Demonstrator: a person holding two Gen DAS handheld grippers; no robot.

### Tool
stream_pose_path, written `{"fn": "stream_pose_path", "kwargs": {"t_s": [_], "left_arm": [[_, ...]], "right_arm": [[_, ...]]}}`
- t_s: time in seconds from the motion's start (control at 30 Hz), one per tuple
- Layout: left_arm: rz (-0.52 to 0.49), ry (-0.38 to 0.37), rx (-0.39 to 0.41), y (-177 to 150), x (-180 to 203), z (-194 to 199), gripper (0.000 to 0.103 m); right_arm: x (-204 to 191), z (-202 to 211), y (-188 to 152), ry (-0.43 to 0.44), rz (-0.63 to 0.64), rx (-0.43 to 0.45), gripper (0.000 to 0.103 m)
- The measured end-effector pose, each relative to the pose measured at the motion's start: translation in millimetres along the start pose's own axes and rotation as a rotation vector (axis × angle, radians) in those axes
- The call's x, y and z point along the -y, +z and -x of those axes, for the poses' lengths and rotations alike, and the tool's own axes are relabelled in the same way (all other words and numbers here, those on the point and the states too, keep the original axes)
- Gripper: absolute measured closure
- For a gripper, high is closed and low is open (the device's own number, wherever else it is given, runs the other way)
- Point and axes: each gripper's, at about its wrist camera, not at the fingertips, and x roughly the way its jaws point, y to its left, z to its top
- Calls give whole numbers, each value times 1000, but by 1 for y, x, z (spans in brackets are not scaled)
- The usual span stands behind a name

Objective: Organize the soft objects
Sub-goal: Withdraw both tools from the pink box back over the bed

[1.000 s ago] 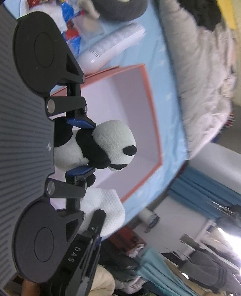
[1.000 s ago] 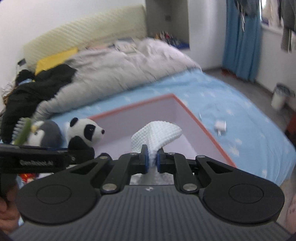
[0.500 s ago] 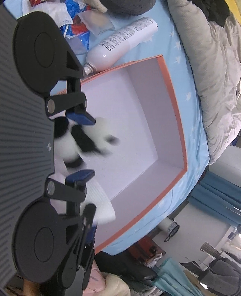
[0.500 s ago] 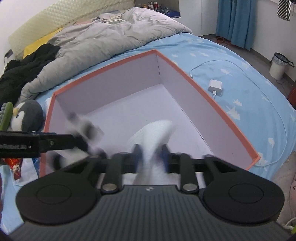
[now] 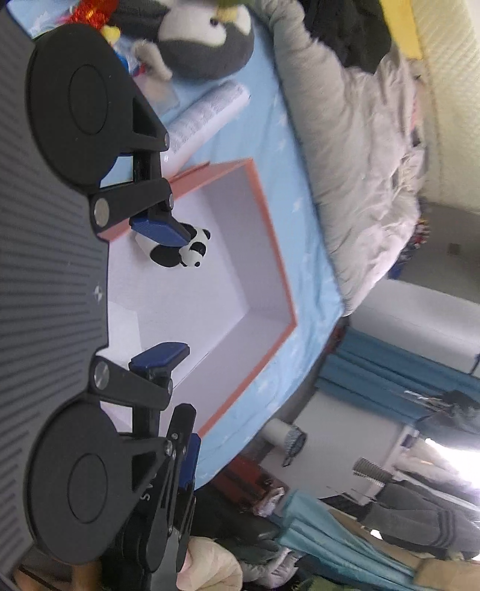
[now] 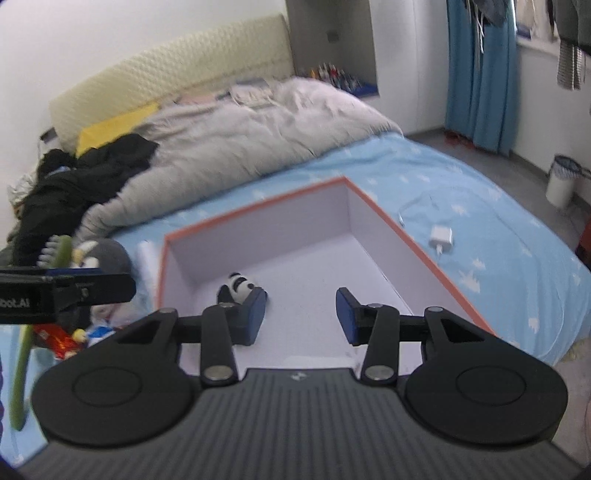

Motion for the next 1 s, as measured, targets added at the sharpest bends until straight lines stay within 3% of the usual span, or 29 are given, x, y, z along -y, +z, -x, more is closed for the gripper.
{"fn": "stream_pose_path", "kwargs": {"t_s": [0.17, 0.53, 0.7, 1.0], "left_arm": [[-12, 42, 61, -14, -7, 41, 39], [75, 90, 172, -57, -38, 142, 39], [104, 129, 206, -79, -54, 178, 39], [198, 208, 238, -133, -79, 228, 39]], "right_arm": [[-27, 26, -2, 54, 38, 62, 57], [-83, 78, -16, 138, 67, 166, 57], [-106, 94, -33, 211, 53, 158, 57], [-141, 105, -69, 264, 132, 95, 57]]}}
